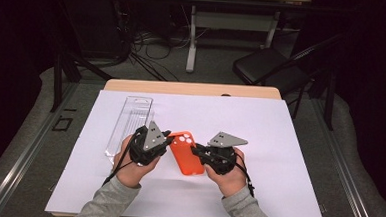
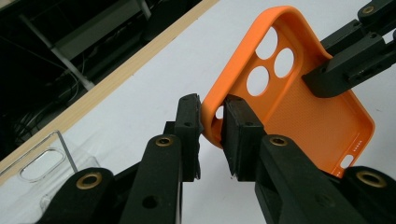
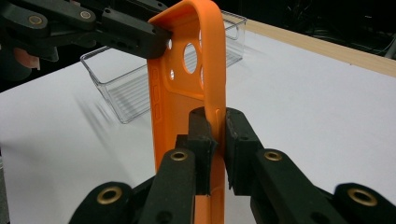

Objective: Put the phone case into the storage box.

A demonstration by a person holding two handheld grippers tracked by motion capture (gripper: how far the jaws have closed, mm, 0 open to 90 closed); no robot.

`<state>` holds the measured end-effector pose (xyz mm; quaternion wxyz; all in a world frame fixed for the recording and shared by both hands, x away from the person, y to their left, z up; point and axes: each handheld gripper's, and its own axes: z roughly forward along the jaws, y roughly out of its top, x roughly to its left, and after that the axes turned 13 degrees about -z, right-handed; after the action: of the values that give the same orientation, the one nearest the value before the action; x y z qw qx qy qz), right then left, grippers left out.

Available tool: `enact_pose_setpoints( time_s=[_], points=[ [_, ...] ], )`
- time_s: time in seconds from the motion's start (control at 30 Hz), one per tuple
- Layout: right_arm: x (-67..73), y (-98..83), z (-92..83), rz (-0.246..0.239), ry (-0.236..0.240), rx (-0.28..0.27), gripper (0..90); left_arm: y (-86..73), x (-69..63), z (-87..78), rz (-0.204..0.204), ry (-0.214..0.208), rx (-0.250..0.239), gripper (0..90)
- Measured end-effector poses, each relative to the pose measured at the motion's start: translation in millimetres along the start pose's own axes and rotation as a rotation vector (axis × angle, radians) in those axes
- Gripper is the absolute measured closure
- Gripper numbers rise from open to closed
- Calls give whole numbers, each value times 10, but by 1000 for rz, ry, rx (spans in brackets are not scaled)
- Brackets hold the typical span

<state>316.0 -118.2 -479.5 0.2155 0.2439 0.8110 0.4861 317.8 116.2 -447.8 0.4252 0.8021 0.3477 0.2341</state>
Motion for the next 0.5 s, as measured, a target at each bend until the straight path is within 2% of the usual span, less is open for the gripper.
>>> enact_pose_setpoints(
  time_s=[0.5],
  points=[
    [9,-4,14,-2,8,5,825,6,36,-10,-25,-18,22,807]
  ],
)
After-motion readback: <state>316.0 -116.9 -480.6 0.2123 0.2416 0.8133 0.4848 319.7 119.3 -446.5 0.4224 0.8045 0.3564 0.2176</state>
